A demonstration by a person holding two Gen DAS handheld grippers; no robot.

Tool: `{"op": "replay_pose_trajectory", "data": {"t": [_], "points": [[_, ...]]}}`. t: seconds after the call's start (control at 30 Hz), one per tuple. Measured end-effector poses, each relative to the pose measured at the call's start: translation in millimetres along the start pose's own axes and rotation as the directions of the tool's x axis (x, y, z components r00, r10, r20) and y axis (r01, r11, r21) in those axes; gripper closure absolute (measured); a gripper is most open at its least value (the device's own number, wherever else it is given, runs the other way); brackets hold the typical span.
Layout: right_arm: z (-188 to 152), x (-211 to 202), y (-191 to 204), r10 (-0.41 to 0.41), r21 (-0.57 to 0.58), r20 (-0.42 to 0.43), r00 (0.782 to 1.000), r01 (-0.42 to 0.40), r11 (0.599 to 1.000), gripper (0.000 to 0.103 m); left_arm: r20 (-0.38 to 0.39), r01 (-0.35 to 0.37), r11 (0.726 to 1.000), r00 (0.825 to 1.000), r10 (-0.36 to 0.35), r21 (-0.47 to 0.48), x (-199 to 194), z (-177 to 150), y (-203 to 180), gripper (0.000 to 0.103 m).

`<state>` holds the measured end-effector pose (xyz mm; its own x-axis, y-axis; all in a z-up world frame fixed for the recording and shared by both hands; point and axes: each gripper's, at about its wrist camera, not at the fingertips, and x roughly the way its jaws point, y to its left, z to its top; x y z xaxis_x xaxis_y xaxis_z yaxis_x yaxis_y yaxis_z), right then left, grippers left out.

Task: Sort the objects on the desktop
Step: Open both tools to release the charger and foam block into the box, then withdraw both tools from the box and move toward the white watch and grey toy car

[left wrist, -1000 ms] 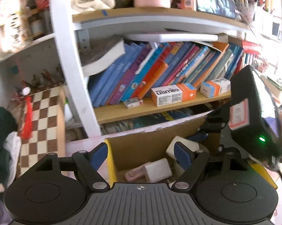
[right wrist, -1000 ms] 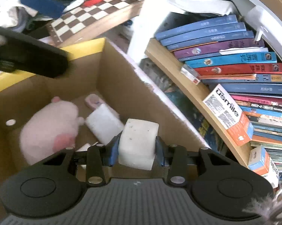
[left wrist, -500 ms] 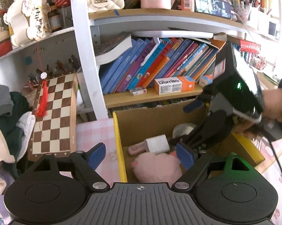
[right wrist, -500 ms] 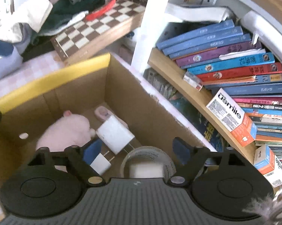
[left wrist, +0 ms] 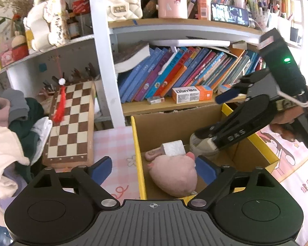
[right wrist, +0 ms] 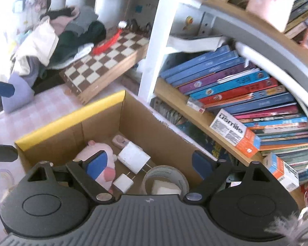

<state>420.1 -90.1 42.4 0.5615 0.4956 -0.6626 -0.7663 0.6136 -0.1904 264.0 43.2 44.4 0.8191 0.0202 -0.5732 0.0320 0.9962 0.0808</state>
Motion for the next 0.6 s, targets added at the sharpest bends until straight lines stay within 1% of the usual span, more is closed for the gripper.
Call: {"op": "replay_pose_trajectory", "data": {"t": [0.17, 0.3, 0.47, 0.6], "points": [[-7.6, -35.2, 1.9, -0.041, 0.081, 0.072, 0.997, 0.035, 0.996, 0.01, 0.043, -0.045, 0.999, 0.998, 0.045, -0.004, -19.2, -3.3, 4.1, 0.008], [-21.0, -62.0, 4.2, -0.086, 0.163, 0.118, 0.989, 0.066, 0.984, 0.008, 0.069, -0.071, 0.997, 0.995, 0.072, -0.011, -33.4, -8.1, 7.8, 0.005], [-45.2, -88.5, 11.4, -0.157, 0.235, 0.134, 0.978, 0.123, 0.964, 0.006, 0.073, -0.071, 0.997, 0.995, 0.073, -0.026, -46.1, -19.8, 11.4, 0.004], [-66.8, -101.9, 19.2, -0.197, 0.281, 0.114, 0.974, 0.158, 0.947, 0.006, 0.067, -0.064, 0.997, 0.996, 0.066, -0.036, -54.8, -31.3, 11.4, 0.004]]}}
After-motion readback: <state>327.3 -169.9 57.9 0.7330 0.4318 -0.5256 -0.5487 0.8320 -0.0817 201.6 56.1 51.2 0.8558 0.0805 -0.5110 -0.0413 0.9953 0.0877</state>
